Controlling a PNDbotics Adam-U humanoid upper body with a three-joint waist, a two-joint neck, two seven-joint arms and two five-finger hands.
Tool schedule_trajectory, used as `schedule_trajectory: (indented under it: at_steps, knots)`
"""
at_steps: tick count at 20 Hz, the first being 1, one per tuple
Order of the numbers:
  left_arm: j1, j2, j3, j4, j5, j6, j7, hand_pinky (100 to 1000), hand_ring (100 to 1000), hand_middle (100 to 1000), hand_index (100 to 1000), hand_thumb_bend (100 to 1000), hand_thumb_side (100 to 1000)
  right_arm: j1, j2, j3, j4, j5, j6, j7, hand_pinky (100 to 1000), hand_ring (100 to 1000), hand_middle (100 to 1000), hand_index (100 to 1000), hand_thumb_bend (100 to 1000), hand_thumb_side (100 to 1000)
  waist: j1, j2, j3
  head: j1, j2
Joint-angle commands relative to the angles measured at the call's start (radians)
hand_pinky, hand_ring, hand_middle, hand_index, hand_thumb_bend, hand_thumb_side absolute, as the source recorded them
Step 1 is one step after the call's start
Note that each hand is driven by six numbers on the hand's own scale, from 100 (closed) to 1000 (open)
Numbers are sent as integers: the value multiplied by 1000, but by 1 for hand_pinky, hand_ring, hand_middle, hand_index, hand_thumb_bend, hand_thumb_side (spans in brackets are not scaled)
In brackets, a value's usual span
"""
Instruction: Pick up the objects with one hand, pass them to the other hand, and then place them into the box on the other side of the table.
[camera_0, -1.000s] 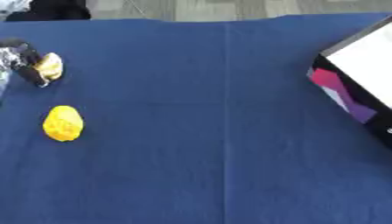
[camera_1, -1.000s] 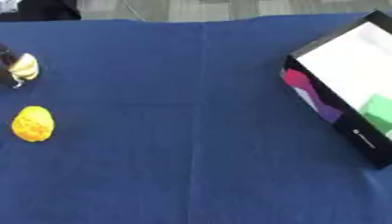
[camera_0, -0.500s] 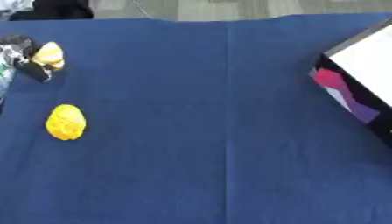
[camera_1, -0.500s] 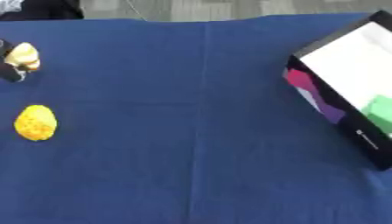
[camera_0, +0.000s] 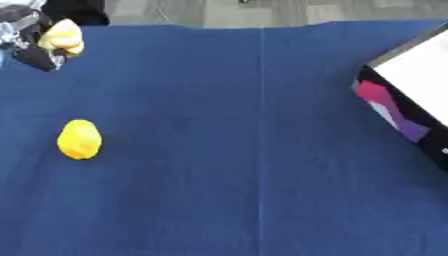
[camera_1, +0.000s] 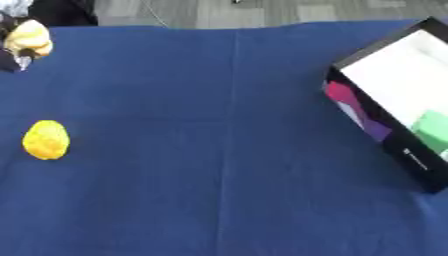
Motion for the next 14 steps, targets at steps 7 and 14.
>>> schedule_trajectory:
  at_steps: [7,14]
  knots:
    - [46,-38,-78,-281,166,5,25,697,624,544,617,100,100,-149,-28,87,-78,2,21,92,828,753,679,857,541,238,-21,-69,15,-49,7]
    - [92,-152,-117,-332,218,-10,114,690,605,540,613,100,100,-342,53,213,-133,57,63,232,832,765,694,858,546,234,-32,-85,20,-71,15]
